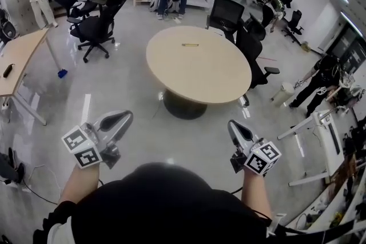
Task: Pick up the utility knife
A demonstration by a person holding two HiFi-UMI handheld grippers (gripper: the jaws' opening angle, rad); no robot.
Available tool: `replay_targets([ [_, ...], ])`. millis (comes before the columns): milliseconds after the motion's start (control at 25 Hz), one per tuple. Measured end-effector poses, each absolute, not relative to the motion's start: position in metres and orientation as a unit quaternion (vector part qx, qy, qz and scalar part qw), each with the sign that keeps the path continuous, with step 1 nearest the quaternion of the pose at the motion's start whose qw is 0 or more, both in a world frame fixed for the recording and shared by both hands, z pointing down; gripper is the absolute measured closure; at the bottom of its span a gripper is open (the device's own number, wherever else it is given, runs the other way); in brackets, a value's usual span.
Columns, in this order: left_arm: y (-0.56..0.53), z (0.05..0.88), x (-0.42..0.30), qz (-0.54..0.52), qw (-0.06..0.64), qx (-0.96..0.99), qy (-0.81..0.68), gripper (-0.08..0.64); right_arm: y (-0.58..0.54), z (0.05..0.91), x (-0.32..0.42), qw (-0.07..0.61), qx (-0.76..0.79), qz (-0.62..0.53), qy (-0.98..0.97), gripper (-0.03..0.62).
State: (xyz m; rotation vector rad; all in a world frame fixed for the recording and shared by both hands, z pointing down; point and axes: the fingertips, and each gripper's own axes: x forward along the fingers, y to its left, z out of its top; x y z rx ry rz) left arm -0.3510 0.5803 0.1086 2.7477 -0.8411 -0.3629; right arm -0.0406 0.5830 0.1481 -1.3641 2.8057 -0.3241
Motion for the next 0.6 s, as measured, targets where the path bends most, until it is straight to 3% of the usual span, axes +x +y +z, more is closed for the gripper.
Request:
replay_targets([
  [280,0.532,0.112,-0.392,-0.129,0.126,0.938,-0.295,0.566,0.533,0.148,-0.077,-0.008,-0.433,-0.099,0.896,0.577],
  [600,0.482,0.136,-0.363,-0.113,0.134,0.933,-0.314,0.566,0.470,0.174,-0.044,0.002,-0.422,-0.114,0.900,0.577],
])
